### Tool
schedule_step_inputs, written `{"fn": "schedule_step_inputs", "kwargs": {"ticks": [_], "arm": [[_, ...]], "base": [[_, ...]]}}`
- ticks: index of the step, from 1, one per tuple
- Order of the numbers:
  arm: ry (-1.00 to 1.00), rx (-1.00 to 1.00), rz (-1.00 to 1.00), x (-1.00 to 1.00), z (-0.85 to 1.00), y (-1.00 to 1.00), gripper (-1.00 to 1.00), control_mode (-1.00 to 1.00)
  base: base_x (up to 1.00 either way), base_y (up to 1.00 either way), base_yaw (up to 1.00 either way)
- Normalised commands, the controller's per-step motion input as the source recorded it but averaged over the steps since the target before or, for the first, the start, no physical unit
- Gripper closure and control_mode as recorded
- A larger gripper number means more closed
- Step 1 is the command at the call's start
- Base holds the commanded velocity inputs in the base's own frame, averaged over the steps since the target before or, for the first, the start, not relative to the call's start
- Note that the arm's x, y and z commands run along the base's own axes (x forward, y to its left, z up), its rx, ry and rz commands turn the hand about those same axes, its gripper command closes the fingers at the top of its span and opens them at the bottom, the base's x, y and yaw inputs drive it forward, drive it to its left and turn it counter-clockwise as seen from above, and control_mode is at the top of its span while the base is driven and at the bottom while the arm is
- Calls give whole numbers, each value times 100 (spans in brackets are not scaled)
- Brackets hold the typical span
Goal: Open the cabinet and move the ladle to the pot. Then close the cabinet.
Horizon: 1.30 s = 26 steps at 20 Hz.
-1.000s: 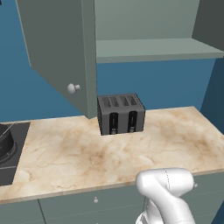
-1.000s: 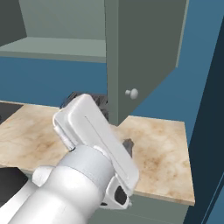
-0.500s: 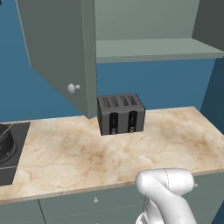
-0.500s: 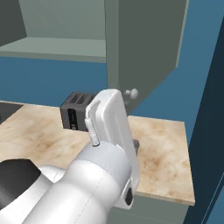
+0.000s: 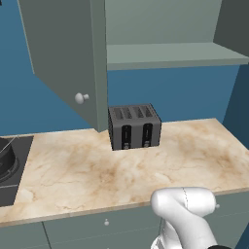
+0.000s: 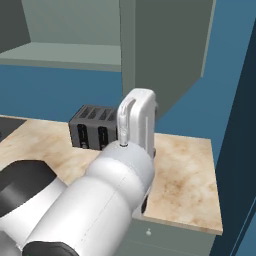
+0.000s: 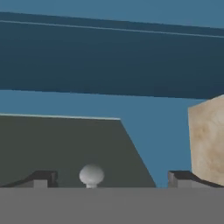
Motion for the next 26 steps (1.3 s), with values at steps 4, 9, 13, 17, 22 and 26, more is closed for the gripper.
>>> {"fn": "schedule_step_inputs", "kwargs": {"ticks": [4, 9, 13, 17, 22, 26], "arm": [[-4, 12, 0, 34, 0, 0, -100, -100], [-2, 8, 0, 42, 0, 0, -100, -100], [-1, 3, 4, 32, 0, 0, -100, -100], [-2, 1, 9, 27, 0, 0, -100, -100], [-6, 0, 12, 16, 0, 0, -100, -100], [-10, 0, 17, -5, 0, 9, -100, -100]], "base": [[0, 0, 0], [0, 0, 0], [0, 0, 0], [0, 0, 0], [0, 0, 0], [0, 0, 0]]}}
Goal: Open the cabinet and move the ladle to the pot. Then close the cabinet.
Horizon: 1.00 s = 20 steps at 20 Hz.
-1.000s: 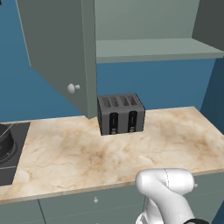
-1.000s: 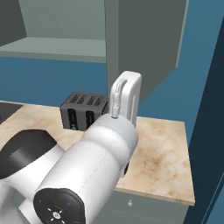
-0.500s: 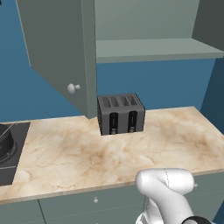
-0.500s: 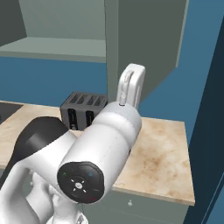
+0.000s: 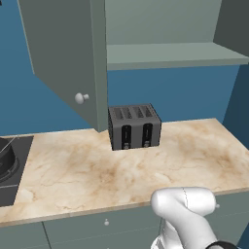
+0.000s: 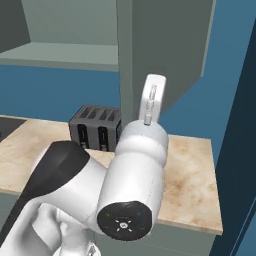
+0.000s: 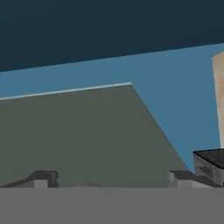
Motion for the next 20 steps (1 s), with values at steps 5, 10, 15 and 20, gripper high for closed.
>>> {"fn": "schedule_step_inputs", "kwargs": {"ticks": [5, 10, 15, 20], "arm": [[-10, 0, 18, -27, 0, 54, -100, -100], [-4, 0, 18, 0, 0, 78, -100, -100], [-2, 0, 17, 34, 5, 76, -100, -100], [-1, 0, 15, 65, 14, 62, -100, -100]], "base": [[0, 0, 0], [0, 0, 0], [0, 0, 0], [0, 0, 0]]}}
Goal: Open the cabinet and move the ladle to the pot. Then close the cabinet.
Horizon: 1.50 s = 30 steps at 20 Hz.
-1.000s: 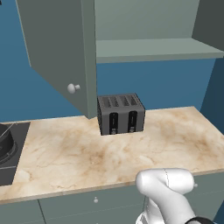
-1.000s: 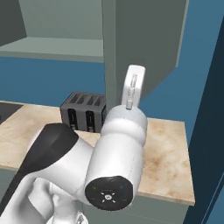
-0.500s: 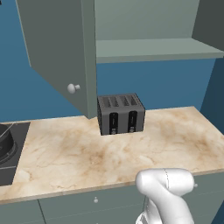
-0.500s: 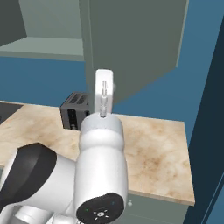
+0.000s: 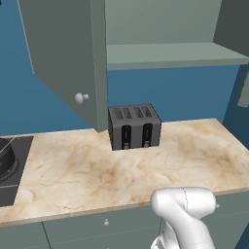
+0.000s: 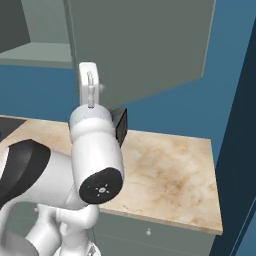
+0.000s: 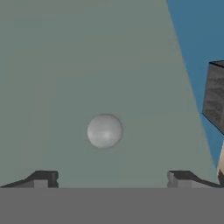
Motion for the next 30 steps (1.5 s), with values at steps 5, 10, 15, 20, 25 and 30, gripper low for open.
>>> {"fn": "schedule_step_inputs", "kwargs": {"ticks": [5, 10, 15, 20, 25, 30], "arm": [[-2, 0, 15, 81, 16, 30, -100, -100], [-4, 0, 12, 86, 3, 7, -100, -100], [-1, 0, 11, 91, 0, 6, -100, -100], [-2, 0, 9, 96, 0, 6, -100, -100], [-2, -2, 3, 84, -2, 23, -100, -100], [-5, -1, 0, 70, -5, 40, -100, -100]], "base": [[0, 0, 0], [0, 0, 0], [0, 0, 0], [0, 0, 0], [0, 0, 0], [0, 0, 0]]}}
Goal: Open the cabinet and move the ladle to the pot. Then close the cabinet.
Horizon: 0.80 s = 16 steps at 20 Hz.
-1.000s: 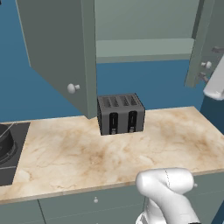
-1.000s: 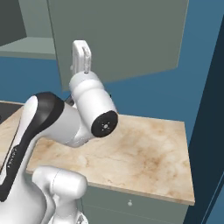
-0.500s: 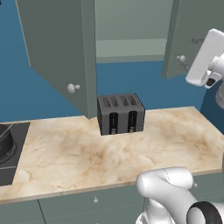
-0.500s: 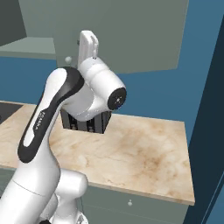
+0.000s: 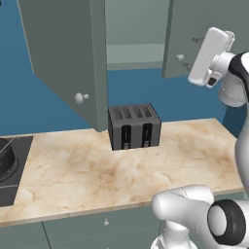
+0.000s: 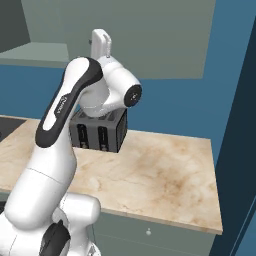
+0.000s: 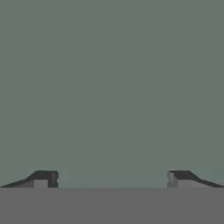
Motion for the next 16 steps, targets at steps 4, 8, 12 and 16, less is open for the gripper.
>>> {"fn": "schedule_step_inputs", "kwargs": {"ticks": [4, 8, 12, 16], "arm": [[-5, -3, -1, 79, 0, 35, -100, -100], [-3, -3, -4, 80, 0, 31, -100, -100], [-1, -3, -3, 75, 0, 26, -100, -100], [-1, -3, -3, 72, 0, 21, -100, -100]], "base": [[0, 0, 0], [0, 0, 0], [0, 0, 0], [0, 0, 0]]}}
